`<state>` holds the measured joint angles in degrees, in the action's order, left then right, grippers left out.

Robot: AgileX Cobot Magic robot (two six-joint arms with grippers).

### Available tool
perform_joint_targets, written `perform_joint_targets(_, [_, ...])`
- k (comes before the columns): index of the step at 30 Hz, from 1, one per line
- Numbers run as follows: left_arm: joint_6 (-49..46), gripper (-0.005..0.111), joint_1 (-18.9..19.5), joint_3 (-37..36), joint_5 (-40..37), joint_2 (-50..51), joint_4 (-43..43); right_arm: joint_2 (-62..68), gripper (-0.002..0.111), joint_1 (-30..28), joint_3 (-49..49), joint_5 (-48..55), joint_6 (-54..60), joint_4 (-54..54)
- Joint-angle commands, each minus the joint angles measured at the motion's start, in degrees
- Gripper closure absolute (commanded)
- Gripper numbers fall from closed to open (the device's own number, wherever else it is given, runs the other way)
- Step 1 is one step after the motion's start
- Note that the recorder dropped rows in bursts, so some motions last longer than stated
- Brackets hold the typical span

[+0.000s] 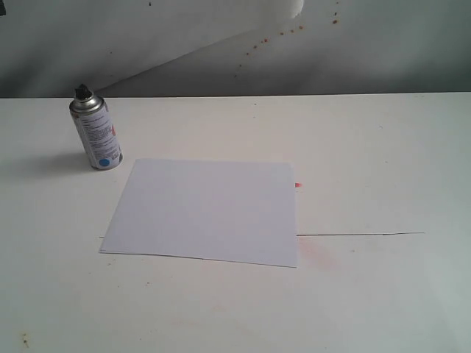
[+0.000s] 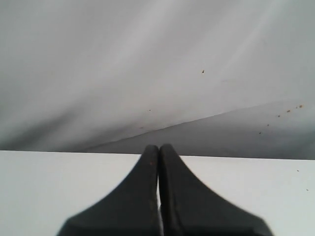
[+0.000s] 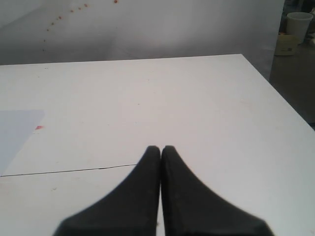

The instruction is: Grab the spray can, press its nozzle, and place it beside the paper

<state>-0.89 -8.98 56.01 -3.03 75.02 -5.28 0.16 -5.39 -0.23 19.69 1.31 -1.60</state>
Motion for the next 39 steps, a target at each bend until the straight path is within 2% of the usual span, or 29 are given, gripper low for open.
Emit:
perform_joint_targets(1, [0.41,0.107,-0.32,0.32,1.5,0.19,-0.52,-0.16,0.108,0.17,0.23,-0.11,0.22,0.48])
perform_joint_targets(8, [0.89,0.107,-0.32,0.32,3.03,2.77,-0.52,-0.16,0.108,0.17,0.23,-0.11,0.22,0.48])
perform_joint_targets(12, [0.89,0.107,-0.32,0.05,-3.34,5.37,-0.52,-0.16,0.108,0.17,0.23,-0.11,0.22,0.48])
perform_joint_targets(17, [0.89,0.106,-0.32,-3.73,-3.61,7.36,-0.84,-0.16,0.108,0.17,0.23,-0.11,0.22,0.48])
perform_joint_targets(19, [0.89,0.101,-0.32,-6.03,-2.79,7.94,-3.05,-0.16,0.108,0.17,0.23,-0.11,0.22,0.48])
perform_joint_targets(21, [0.89,0.092,-0.32,-7.58,-2.96,8.33,-3.6,-0.16,0.108,0.17,0.23,-0.11,0.22,0.48])
perform_joint_targets(22, [0.89,0.078,-0.32,-9.11,-2.96,8.44,-3.6,-0.16,0.108,0.17,0.23,-0.11,0.22,0.48])
perform_joint_targets(23, [0.89,0.07,-0.32,-9.77,-2.82,8.57,-3.6,-0.16,0.108,0.17,0.23,-0.11,0.22,0.48])
perform_joint_targets(26, [0.89,0.034,-0.32,-11.33,-2.82,9.4,-3.6,-0.16,0.108,0.17,0.23,-0.11,0.22,0.48])
perform_joint_targets(27, [0.89,0.017,-0.32,-11.61,-2.82,10.1,-3.6,-0.16,0.108,0.17,0.23,-0.11,0.22,0.48])
perform_joint_targets(28, [0.89,0.006,-0.32,-11.85,-2.82,10.62,-3.6,-0.16,0.108,0.17,0.23,-0.11,0.22,0.48])
perform_joint_targets(29, [0.89,0.002,-0.32,-12.14,-2.82,11.23,-3.75,-0.16,0.108,0.17,0.23,-0.11,0.22,0.48])
perform_joint_targets(36, [0.89,0.002,-0.32,-12.42,-1.38,16.95,-3.53,-0.16,0.108,0.17,0.23,-0.11,0.22,0.48])
perform_joint_targets(39, [0.4,0.002,-0.32,-12.42,-4.55,17.24,-2.64,-0.16,0.108,0.17,0.23,-0.11,0.22,0.48])
